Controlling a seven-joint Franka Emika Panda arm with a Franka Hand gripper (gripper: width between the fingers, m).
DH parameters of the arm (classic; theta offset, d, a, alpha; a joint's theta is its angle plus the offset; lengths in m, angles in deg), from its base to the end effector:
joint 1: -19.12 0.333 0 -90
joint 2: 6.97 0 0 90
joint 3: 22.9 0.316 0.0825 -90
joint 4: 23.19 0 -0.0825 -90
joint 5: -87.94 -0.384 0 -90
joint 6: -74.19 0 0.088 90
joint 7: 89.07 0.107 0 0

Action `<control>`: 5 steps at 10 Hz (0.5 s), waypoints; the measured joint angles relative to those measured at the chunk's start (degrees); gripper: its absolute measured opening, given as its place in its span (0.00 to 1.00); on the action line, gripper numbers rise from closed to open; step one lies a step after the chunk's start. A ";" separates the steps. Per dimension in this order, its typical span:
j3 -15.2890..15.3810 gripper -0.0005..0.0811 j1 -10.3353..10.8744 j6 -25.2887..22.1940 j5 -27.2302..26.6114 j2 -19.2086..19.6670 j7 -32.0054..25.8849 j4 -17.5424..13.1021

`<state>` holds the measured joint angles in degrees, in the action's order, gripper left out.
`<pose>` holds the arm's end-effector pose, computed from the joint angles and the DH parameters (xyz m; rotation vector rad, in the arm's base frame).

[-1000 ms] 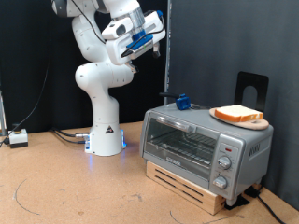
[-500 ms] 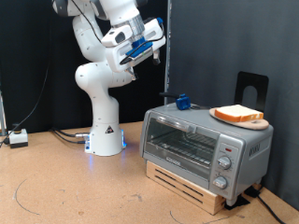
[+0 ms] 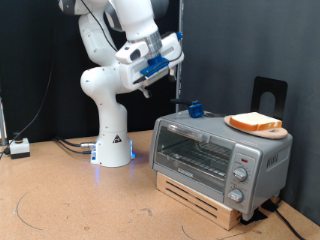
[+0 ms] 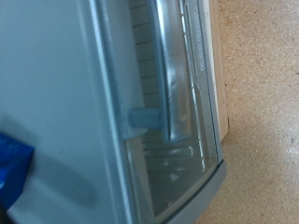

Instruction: Make a piece of toast with the oven

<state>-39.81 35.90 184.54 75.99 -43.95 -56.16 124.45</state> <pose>0.3550 0.0108 0.4638 -2.6704 0.8164 0.2062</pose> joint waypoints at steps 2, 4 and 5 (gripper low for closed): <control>0.64 1.00 0.37 3.96 0.00 3.52 -0.80 1.58; 0.80 1.00 0.45 6.18 0.17 5.79 -2.53 3.19; 0.92 1.00 0.42 7.85 0.39 6.44 -2.66 4.28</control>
<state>-38.89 36.32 192.39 76.38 -37.51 -58.82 128.73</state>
